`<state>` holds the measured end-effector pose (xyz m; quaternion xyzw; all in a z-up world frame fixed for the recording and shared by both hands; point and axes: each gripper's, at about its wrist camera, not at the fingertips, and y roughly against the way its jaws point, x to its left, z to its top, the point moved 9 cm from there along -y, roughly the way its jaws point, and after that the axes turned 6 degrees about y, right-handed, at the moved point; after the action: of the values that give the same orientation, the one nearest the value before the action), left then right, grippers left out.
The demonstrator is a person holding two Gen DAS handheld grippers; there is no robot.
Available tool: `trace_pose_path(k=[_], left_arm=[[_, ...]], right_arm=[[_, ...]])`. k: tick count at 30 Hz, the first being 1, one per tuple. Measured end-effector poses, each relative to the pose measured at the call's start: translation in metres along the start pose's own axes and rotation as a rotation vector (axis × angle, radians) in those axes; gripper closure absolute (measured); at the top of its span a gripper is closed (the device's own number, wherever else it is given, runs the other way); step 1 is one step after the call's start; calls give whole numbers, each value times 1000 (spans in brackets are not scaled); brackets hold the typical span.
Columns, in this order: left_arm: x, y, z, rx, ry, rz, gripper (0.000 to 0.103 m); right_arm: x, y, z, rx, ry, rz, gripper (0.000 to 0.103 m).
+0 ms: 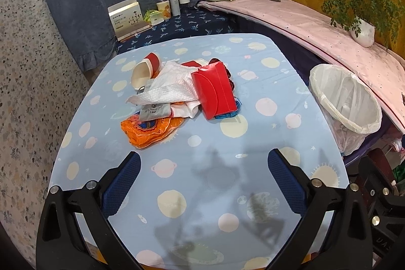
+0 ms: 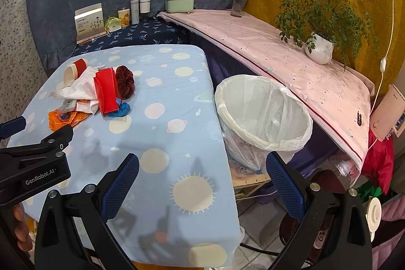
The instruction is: Collect trash
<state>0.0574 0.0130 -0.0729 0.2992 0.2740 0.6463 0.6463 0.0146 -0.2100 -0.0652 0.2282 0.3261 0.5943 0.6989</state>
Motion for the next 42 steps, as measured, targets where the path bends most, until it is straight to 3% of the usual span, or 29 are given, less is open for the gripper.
trace_pose_path(k=[42], left_arm=[[15, 10, -5, -24, 35, 19, 7]], right_arm=[[10, 15, 3, -51, 18, -1, 7]])
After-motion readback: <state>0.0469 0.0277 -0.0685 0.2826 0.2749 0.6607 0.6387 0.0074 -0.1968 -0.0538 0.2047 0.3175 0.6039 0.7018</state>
